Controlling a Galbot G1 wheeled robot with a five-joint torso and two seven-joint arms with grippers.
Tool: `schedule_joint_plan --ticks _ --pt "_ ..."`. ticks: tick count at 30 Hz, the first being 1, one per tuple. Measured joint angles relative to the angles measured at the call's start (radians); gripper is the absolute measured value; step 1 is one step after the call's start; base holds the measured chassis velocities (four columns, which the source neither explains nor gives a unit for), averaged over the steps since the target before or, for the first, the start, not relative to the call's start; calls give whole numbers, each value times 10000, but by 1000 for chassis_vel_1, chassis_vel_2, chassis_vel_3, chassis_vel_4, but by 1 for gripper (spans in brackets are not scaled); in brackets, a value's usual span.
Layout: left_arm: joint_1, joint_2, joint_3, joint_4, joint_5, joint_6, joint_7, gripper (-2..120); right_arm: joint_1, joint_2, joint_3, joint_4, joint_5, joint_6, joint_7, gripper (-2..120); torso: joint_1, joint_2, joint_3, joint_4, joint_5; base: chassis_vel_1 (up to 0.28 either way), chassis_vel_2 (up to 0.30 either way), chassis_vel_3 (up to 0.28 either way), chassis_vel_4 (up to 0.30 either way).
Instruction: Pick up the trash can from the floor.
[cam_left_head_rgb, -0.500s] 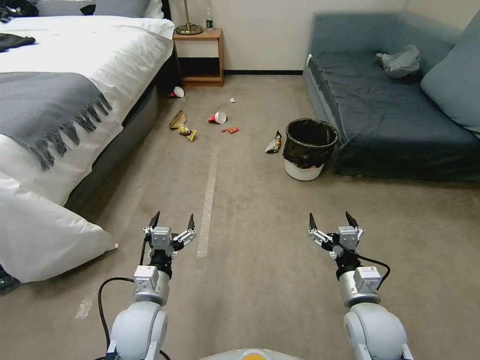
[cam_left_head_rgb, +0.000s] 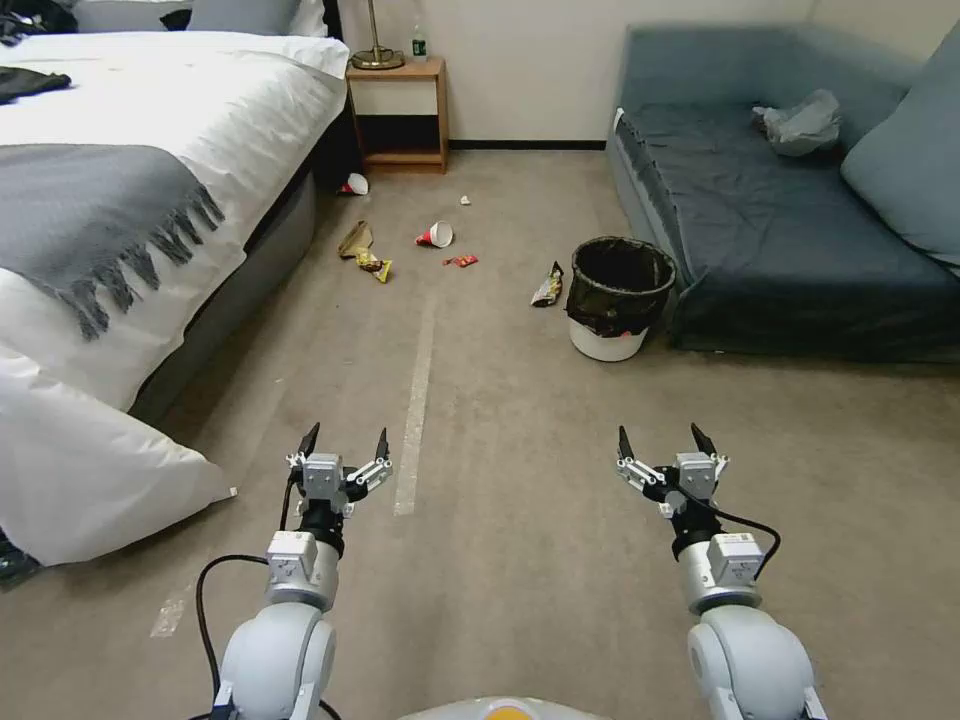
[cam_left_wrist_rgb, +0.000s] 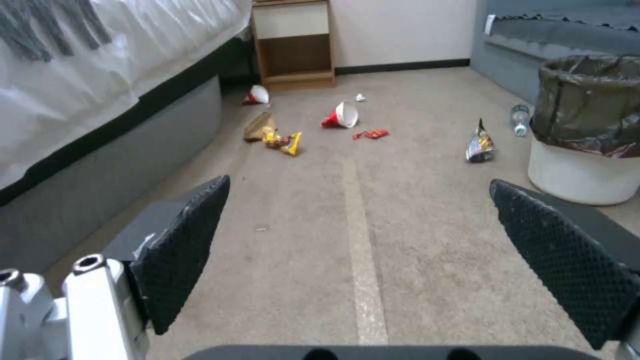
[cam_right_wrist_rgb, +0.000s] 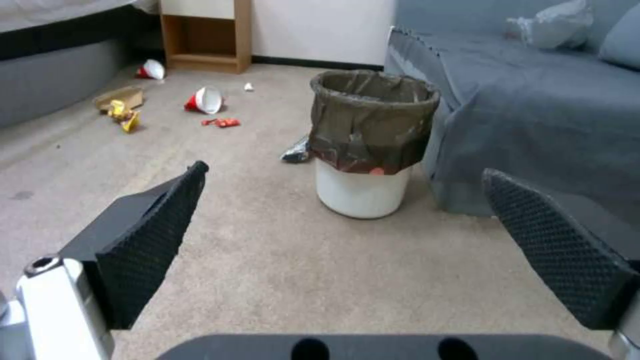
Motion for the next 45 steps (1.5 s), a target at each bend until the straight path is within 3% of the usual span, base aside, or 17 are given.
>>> schedule_joint_plan --ticks 45 --pt "-1 0 0 0 0 0 0 96 0 0 0 0 0 0 -1 100 0 0 0 0 0 0 0 0 0"
